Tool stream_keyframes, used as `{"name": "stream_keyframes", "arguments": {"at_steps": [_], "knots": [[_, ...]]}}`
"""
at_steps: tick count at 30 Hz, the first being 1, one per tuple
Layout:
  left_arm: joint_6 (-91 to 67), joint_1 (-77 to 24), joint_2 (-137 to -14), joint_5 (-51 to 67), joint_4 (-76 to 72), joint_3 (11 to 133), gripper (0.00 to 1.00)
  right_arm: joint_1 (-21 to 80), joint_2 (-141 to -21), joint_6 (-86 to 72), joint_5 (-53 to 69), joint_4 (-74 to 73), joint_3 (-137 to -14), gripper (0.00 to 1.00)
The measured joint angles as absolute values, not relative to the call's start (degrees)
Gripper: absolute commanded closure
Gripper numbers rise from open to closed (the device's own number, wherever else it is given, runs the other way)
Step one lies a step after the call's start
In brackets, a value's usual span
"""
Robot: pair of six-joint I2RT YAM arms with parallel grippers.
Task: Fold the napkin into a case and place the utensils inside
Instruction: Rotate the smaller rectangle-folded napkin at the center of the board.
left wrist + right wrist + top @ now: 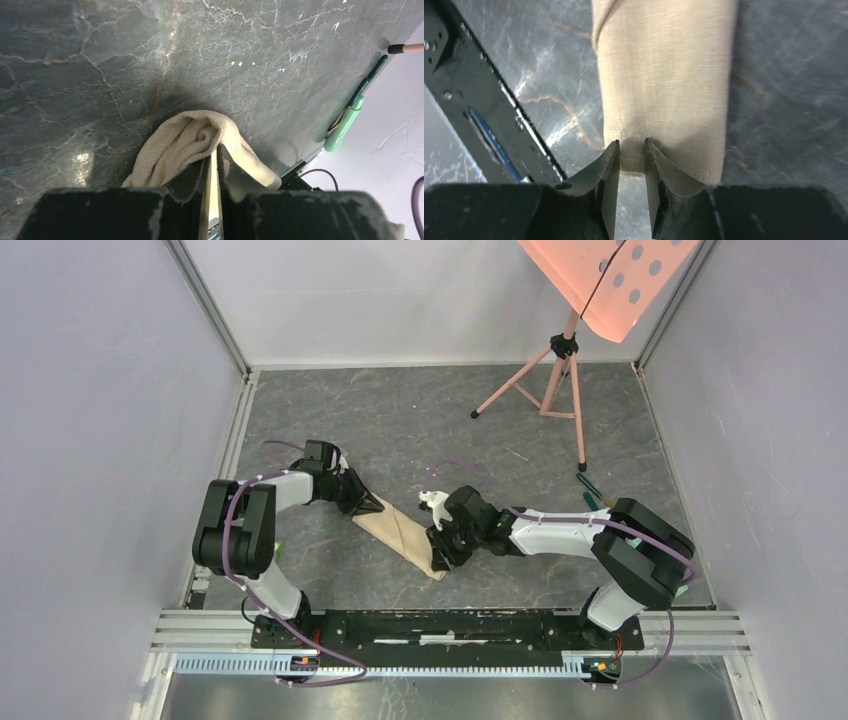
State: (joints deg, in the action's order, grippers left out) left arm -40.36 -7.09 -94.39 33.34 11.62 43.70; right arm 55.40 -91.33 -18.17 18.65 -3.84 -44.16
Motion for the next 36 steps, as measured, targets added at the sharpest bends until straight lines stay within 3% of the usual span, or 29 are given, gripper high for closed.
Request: {"name": "stream_keyframes", "arguments": {"at_steps": [2,6,13,16,23,25,30,36], "knots": [[-40.4,-7.1,-95.4,32.1,11.8,43.7,0.82,54.5,-91.2,-19.3,17.1,-1.7,-42.3,0.69],[-40.3,-8.0,-94.5,30.8,12.8,45.0,0.68,54.5,-90.5,-19.2,13.6,-1.7,-42.6,0.66],[-39.3,-9.8,-84.1,30.0,15.6,47.0,0.55,54.6,-87.0,-18.9,13.0,-4.7,-45.0,0.60],[-38.0,-9.8,-83.5,30.2,16.2,48.1,0.40,54.6,-87.7,-19.4,15.6,-2.8,-44.6,0.55],[-32.8,-9.9,-84.4,31.3,21.4,53.7,0.38,51.2,-88.6,-19.2,13.2,-1.0,-40.4,0.44],[-31.2,-10.2,-85.4,31.8,22.6,56.4,0.37,47.9,-88.7,-17.9,9.4,-2.1,-41.2,0.36],[-28.1,-13.2,-90.8,32.0,24.9,61.2,0.34,39.9,-92.3,-11.0,-7.7,-11.5,-50.4,0.21],[-27.1,-18.4,-100.7,32.0,26.0,65.0,0.31,39.1,-90.1,-8.5,-14.1,-17.7,-57.6,0.16]]}}
